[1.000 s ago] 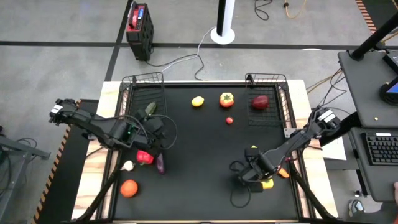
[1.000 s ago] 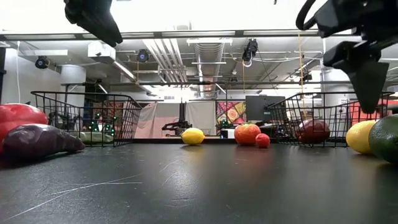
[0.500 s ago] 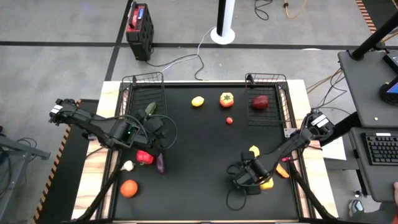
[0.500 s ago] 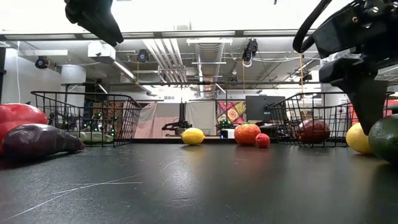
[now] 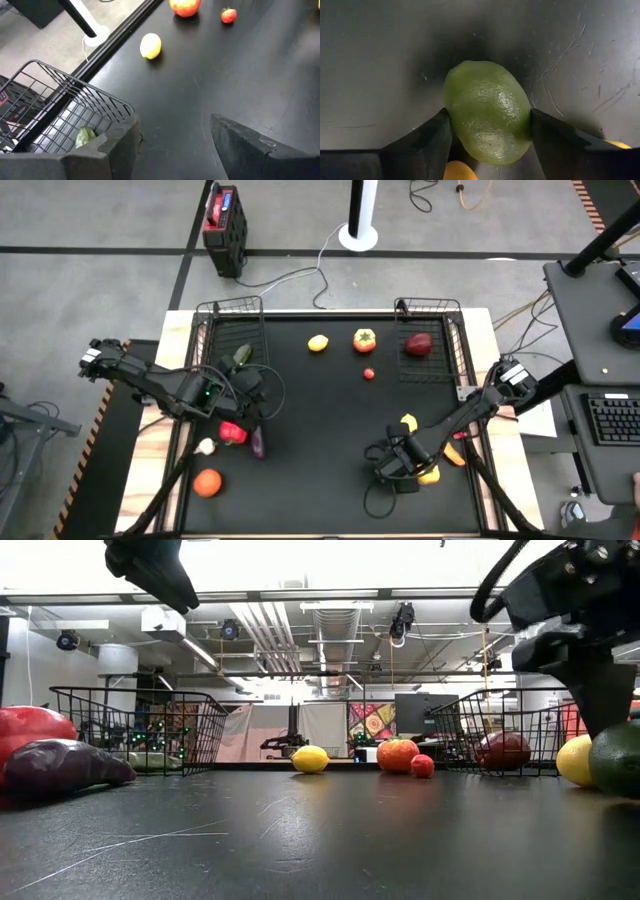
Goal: Sort produce into baskets
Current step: Put the green lime into the right wire basket
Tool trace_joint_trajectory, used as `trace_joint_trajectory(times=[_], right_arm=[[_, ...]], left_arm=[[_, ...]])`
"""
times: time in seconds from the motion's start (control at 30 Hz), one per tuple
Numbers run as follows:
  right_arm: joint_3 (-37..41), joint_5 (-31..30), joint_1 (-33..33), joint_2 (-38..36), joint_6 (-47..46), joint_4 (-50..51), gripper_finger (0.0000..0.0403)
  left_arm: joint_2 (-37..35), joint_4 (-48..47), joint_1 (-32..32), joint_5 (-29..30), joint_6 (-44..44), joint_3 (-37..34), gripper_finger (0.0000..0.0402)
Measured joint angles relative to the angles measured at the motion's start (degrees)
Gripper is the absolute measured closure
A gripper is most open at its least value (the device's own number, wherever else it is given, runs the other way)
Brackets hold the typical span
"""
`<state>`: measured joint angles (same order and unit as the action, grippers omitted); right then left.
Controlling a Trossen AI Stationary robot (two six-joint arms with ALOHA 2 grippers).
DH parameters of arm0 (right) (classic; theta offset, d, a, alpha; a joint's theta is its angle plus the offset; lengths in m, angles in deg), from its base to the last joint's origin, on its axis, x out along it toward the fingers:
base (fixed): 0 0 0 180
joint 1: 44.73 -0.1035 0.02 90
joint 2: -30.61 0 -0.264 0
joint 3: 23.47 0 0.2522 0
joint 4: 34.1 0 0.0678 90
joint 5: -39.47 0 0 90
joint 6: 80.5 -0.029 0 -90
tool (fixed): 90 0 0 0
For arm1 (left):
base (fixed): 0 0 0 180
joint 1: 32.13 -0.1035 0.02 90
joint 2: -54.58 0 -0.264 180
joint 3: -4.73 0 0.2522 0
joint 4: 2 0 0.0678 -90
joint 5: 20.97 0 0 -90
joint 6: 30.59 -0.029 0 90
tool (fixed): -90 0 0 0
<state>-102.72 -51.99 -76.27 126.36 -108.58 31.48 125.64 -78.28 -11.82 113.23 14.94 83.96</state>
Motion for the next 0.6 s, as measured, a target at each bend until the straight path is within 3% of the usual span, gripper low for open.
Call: trace_joint_trajectory(times=[0.17, 0.3, 0.6], right_arm=[[-3.2, -0.9, 2.6, -2.2, -0.3, 0.2, 0.0170], [-7.9, -6.2, 6.4, -4.1, 1.2, 0.3, 0.0170], [-23.2, -19.3, 23.2, -5.9, 1.7, 8.1, 0.0170]], left_arm=[[0.0, 0.4, 0.0, 0.3, 0.0, 0.0, 0.0178], [0.0, 0.6, 0.0, 0.4, 0.0, 0.0, 0.0178], [0.0, 0.5, 0.0, 0.4, -0.1, 0.0, 0.0178]])
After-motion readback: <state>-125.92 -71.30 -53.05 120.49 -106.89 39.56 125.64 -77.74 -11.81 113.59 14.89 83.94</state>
